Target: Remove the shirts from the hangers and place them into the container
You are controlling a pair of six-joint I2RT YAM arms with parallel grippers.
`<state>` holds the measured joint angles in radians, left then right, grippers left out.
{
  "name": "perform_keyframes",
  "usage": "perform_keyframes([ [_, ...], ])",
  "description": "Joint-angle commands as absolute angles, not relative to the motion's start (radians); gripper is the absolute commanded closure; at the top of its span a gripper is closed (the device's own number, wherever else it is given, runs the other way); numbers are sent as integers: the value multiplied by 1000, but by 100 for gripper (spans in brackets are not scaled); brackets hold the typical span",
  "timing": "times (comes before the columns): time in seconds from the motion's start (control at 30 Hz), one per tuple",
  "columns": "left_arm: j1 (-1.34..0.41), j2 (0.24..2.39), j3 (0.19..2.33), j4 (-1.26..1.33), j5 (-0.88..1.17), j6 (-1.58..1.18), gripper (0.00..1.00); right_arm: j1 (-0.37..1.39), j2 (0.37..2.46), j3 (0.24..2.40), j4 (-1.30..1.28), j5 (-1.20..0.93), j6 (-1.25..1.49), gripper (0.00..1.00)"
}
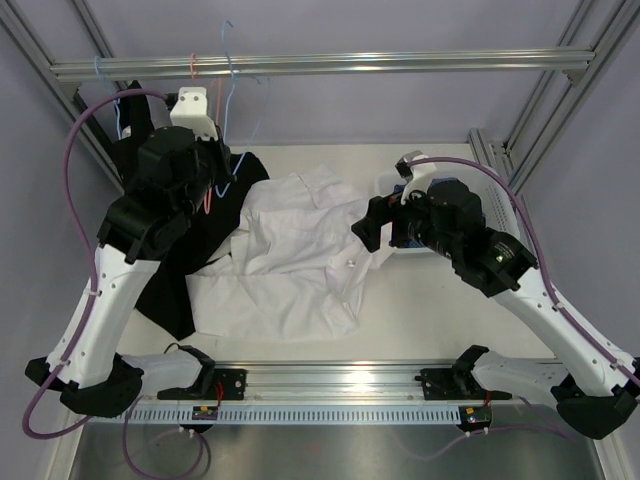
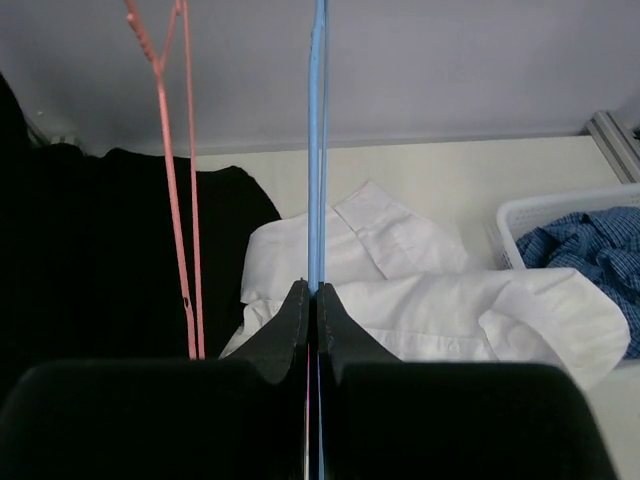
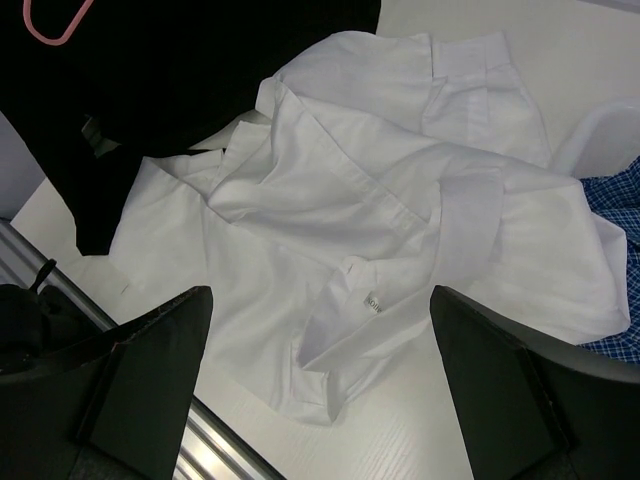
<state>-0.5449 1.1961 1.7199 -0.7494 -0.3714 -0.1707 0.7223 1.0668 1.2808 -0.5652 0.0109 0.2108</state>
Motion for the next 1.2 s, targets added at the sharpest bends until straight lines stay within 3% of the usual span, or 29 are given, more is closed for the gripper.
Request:
perform_keyframes([
  [0.0, -483, 1198, 1735, -667, -364, -235, 100, 732, 1026, 1266, -537, 40, 230, 1],
  [0.57, -371, 1129, 1459, -638, -288, -328, 100, 732, 1060, 1169, -548, 57, 247, 1],
  [0.67, -371, 1111, 1466, -661, -278, -330, 76, 732, 1126, 1164, -563, 74, 250, 0],
  [0.7, -371, 1103, 1471, -675, -276, -328, 61, 733, 1171, 1166, -566, 81, 252, 1],
  [0.8, -371, 1077, 1496, -712, -270, -316, 40, 732, 1271, 1177, -565, 94, 264, 1],
  [0.83, -371, 1069, 1502, -719, -268, -305, 27, 732, 1296, 1183, -552, 95, 270, 1],
  [0.93, -371, 1034, 1534, -761, -272, -287, 4, 741, 1409, 1209, -528, 135, 291, 0],
  [1.17, -371, 945, 1540, -860, -262, -244, 1, 750, 1693, 1295, -474, 146, 340, 1],
])
